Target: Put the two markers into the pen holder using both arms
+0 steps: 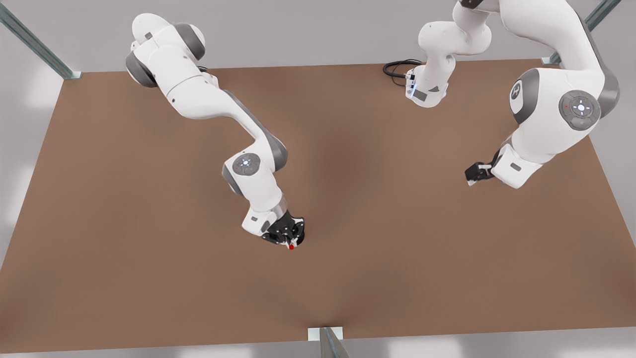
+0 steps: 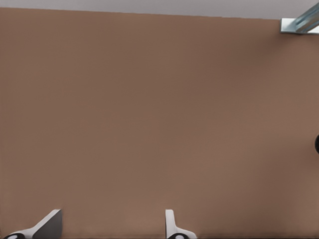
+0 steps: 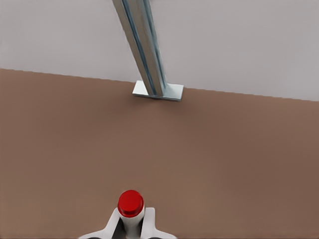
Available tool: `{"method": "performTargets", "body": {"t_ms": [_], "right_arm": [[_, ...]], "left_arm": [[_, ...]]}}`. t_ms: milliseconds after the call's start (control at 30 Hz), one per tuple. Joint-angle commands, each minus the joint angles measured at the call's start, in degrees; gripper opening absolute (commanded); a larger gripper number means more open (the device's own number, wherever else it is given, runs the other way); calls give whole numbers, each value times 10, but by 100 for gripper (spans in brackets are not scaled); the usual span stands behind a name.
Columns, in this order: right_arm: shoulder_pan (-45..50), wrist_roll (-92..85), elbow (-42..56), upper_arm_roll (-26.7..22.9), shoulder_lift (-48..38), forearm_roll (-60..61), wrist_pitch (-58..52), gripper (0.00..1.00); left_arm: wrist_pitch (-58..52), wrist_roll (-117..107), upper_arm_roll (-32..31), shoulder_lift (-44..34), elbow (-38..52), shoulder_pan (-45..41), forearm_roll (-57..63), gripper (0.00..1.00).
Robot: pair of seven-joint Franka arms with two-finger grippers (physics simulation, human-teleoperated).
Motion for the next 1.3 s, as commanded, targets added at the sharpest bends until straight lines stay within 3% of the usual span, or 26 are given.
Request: {"method": "performTargets", "body": {"t_ms": [0, 400, 467, 633, 700, 800, 867, 900, 933, 1033, 1267], "right_arm": [[1, 85, -11, 0, -4, -13, 44, 29], [-2, 117, -129, 0, -62, -48, 45, 30], [-3, 118, -137, 0, -67, -57, 43, 100], [-5, 116, -127, 0, -67, -59, 21, 100], [-24, 65, 12, 8, -78, -58, -214, 100], [-86, -55, 14, 8, -188, 3, -387, 100], [-179, -177, -43, -1, -282, 46, -451, 100], [-190, -258, -60, -61, -300, 100, -460, 100], [-186, -282, -80, -88, -308, 106, -468, 100], [-153, -296, -17, -130, -258, 100, -510, 100], [-146, -293, -23, -116, -236, 100, -464, 100]], "left_arm": [[-20, 76, 1, -1, 0, -1, -8, 100], [-20, 77, 1, 0, 0, 16, -21, 100], [-21, 76, -2, -3, 0, 15, -22, 100], [-21, 77, -2, -2, 1, 15, -21, 100], [-22, 76, -2, -3, 1, 15, -21, 100], [-24, 77, -3, -5, 5, 15, -21, 100], [-25, 76, -5, -6, 5, 14, -21, 100], [-24, 78, -4, -6, 5, 15, -18, 100], [-23, 80, -4, -5, 5, 15, -18, 100], [-22, 75, -5, -5, 16, 1, -19, 100], [-28, 71, -1, 0, 27, 5, -17, 100]]}}
